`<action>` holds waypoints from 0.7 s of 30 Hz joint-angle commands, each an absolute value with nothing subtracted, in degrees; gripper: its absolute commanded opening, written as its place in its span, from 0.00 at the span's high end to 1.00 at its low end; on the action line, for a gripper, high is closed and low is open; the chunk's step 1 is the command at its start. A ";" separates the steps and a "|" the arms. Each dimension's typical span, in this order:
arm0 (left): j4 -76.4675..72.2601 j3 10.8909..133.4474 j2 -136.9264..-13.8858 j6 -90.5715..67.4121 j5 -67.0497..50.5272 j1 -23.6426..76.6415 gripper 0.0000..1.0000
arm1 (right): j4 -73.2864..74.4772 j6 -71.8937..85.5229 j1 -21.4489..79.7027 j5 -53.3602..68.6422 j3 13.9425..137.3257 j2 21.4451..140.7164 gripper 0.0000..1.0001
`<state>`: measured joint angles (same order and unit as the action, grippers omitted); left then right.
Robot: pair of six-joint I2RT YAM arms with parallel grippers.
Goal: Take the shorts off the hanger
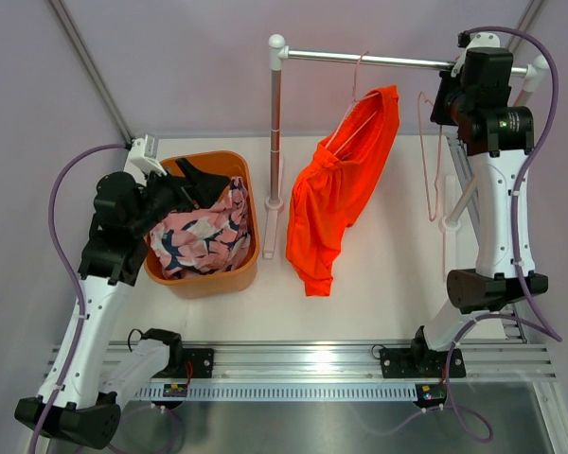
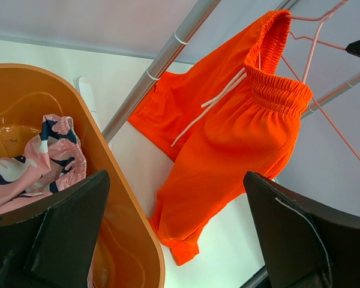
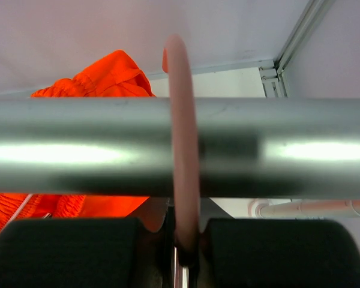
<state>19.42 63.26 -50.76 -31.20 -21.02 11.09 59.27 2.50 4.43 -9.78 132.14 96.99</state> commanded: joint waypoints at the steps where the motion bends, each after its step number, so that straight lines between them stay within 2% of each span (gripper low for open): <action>1: 16.61 62.93 -50.10 -29.88 -21.97 11.34 0.01 | 57.83 4.04 3.96 -9.14 128.77 94.05 1.00; 5: 16.61 62.67 -50.01 -29.97 -21.97 11.25 0.01 | 55.38 4.75 3.96 -9.05 121.31 90.36 1.00; 11: 16.52 62.58 -49.92 -29.80 -22.24 11.25 0.01 | 55.46 5.88 3.96 -10.90 120.14 88.77 0.99; 15: 16.44 61.96 -49.66 -29.53 -22.06 11.25 0.01 | 56.77 6.41 3.87 -12.21 122.08 88.42 0.87; 18: 16.61 61.79 -49.66 -29.44 -22.06 11.34 0.01 | 57.48 6.94 3.96 -12.57 123.31 87.72 0.64; 21: 16.70 61.79 -49.66 -29.36 -22.15 11.25 0.01 | 57.74 7.56 3.96 -12.74 123.57 86.40 0.56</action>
